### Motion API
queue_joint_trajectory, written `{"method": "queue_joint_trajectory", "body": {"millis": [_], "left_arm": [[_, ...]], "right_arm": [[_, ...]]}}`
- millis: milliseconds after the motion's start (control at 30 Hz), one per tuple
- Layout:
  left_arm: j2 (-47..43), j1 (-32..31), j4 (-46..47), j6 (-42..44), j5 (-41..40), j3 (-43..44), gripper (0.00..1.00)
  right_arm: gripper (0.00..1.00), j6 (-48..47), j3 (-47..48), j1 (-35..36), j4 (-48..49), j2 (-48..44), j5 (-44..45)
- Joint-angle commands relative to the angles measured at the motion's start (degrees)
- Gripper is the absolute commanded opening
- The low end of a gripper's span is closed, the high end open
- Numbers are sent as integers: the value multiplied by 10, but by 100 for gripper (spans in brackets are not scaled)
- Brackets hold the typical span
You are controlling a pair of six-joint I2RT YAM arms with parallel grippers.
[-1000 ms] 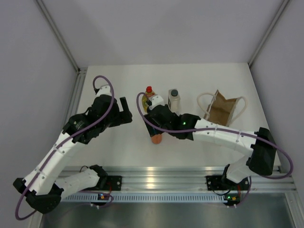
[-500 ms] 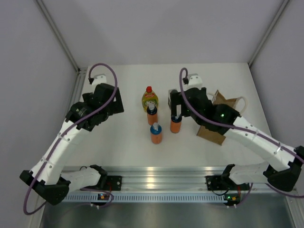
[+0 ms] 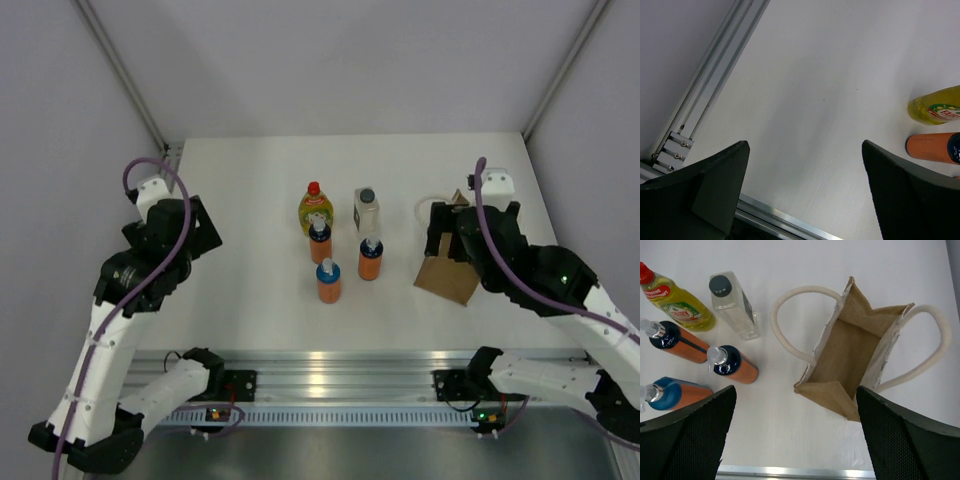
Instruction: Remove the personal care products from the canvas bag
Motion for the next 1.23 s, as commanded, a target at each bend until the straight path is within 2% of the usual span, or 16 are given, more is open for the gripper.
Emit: {"method": "queue_joint_trajectory", "body": {"millis": [0,267,600,1200], "left_arm": [[-34,4,-11,-10,4,-10,98],[-70,4,-16,4,22,-17,98],[-63,4,-13,-6,27,-14,98],[-54,4,-3,-20,26,-24,98]], "right_arm": [[100,17,-5,-6,-63,-37,23],[99,5,-73,-6,-65,-140,53],[99,-6,-110,-6,-68,-155,95],[100,-21,-102,-6,-55,-137,118]]}}
